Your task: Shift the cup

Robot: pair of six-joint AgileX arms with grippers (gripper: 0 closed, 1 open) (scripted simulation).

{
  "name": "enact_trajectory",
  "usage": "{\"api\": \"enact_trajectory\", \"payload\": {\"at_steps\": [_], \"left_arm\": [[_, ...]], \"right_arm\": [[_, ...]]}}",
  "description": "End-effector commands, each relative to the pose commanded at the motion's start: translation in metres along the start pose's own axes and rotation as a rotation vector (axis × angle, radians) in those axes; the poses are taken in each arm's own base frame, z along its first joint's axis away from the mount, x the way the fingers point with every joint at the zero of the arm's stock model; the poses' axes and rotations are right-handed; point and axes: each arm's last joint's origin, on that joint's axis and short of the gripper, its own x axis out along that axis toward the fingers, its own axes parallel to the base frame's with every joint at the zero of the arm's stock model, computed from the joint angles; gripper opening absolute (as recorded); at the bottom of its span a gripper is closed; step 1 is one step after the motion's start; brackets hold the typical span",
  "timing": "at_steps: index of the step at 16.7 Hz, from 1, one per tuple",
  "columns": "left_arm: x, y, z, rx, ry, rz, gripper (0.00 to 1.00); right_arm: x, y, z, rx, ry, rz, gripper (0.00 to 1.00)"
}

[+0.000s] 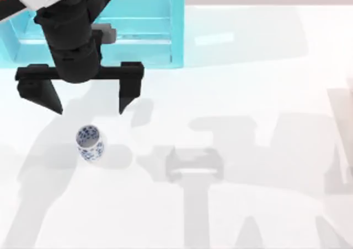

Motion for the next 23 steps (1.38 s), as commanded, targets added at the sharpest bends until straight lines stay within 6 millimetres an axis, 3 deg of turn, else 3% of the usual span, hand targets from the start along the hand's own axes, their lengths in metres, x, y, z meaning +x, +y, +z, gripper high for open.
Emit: {"api": "enact_trajectory", "payload": {"at_steps": [3, 10, 15, 23], "left_arm": [[0.012, -0.001, 0.001, 0.004, 0.006, 0.003, 1.00], [0.091, -0.002, 0.001, 0.004, -0.004, -0.001, 1.00], [0.100, -0.002, -0.001, 0.004, 0.002, 0.001, 1.00], [0.100, -0.002, -0.001, 0.004, 0.002, 0.001, 0.40]], "right_arm": [[0.000, 0.000, 0.000, 0.000, 0.000, 0.000, 1.00], [0.000, 0.000, 0.000, 0.000, 0.000, 0.000, 1.00], [0.000, 0.000, 0.000, 0.000, 0.000, 0.000, 1.00], [0.000, 0.000, 0.000, 0.000, 0.000, 0.000, 1.00]]}}
